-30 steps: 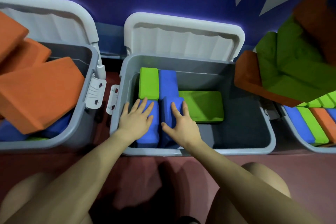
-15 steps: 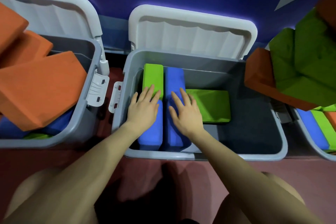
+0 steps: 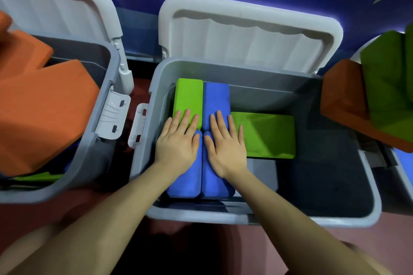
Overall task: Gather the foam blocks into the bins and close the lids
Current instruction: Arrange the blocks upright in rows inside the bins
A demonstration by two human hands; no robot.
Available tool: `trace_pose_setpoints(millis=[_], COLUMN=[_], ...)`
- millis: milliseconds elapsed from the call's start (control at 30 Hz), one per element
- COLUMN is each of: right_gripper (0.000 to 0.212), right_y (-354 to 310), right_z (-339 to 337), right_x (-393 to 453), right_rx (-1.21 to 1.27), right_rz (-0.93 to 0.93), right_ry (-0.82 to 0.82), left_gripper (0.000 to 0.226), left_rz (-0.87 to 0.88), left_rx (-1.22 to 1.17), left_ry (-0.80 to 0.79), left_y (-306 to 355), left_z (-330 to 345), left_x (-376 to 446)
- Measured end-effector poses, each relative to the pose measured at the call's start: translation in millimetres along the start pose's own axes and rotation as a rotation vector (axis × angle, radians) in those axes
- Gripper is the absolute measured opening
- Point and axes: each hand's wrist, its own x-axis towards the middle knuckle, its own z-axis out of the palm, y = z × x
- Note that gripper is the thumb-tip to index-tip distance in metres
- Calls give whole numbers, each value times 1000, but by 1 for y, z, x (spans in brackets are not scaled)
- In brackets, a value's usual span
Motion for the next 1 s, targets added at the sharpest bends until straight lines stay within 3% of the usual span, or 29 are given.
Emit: trace_pose_setpoints(millis=[200, 433, 667, 800, 900, 1000], right_gripper=[75, 53, 52, 45, 46, 49], right_y=[-1, 10, 40, 68, 95, 118], right_z=[-4, -29, -42, -47, -38, -24], right_x=[1, 3, -19, -4, 12, 35], right_rx=[30, 65, 125, 282, 193, 10], right_rz=[-4, -27, -35, 46, 68, 69], right_ry=[-46, -155, -83, 2, -70, -219], left_gripper=[55, 60, 54, 55, 58, 63], left_rz=[-24, -9, 37, 88, 110, 107], left_rx=[89, 187, 88, 58, 84, 81], left_ry=[-256, -459, -301, -329, -390, -256], left_y=[0, 4, 29, 56, 64, 50], left_z=[-15, -47, -63, -43, -15, 2], left_x=[7, 18, 8, 25, 34, 31])
